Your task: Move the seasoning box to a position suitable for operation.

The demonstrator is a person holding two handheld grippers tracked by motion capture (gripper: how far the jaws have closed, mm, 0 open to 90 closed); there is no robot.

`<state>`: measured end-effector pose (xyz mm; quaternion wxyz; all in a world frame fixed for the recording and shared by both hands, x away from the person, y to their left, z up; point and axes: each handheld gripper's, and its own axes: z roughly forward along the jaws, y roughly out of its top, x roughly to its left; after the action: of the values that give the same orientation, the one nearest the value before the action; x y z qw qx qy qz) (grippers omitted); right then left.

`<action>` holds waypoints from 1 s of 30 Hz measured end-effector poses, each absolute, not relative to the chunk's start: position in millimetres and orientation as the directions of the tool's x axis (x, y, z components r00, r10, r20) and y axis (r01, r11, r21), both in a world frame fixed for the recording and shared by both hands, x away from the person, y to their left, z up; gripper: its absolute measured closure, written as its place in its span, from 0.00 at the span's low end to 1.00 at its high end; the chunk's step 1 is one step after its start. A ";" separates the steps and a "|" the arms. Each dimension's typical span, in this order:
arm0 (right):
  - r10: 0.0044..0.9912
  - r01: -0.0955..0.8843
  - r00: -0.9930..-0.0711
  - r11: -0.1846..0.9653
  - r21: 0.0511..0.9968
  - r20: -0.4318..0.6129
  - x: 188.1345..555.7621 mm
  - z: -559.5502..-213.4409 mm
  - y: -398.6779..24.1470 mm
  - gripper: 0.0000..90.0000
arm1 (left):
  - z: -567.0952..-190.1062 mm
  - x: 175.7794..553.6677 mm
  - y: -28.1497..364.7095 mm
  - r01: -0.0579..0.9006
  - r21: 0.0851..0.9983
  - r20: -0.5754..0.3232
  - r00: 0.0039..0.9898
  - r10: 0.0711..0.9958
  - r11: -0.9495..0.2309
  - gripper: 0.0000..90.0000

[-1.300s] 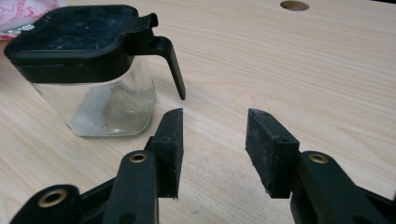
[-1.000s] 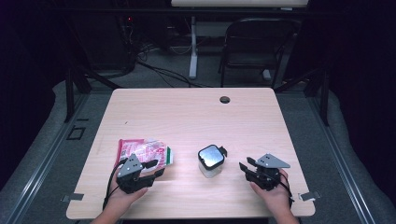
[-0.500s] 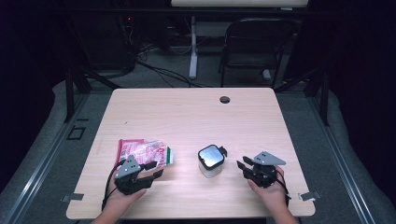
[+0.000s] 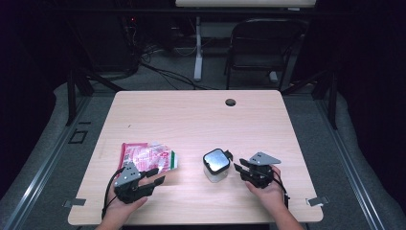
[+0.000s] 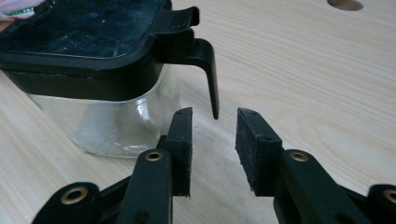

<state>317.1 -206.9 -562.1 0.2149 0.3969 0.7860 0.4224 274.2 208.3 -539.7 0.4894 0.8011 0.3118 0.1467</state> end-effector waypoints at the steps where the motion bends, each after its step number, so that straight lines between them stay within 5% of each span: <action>1: 0.801 0.445 -0.599 0.336 0.830 -0.003 319.6 -563.1 -204.1 0.74 | -539.0 271.7 209.8 0.354 0.874 -0.063 0.761 0.646 -0.331 0.65; 16: 0.795 0.478 -0.601 0.272 0.835 0.085 344.8 -572.6 -203.8 0.74 | -539.2 261.5 221.7 0.369 0.875 -0.064 0.730 0.681 -0.313 0.65; 30: 0.786 0.446 -0.619 0.350 0.824 0.001 349.0 -573.4 -195.2 0.84 | -541.3 263.3 215.1 0.384 0.865 -0.082 0.743 0.664 -0.323 0.69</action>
<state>349.0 -195.2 -573.4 0.2030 0.3867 0.7960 0.4190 263.3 215.1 -541.3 0.4812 0.8001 0.3273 0.1455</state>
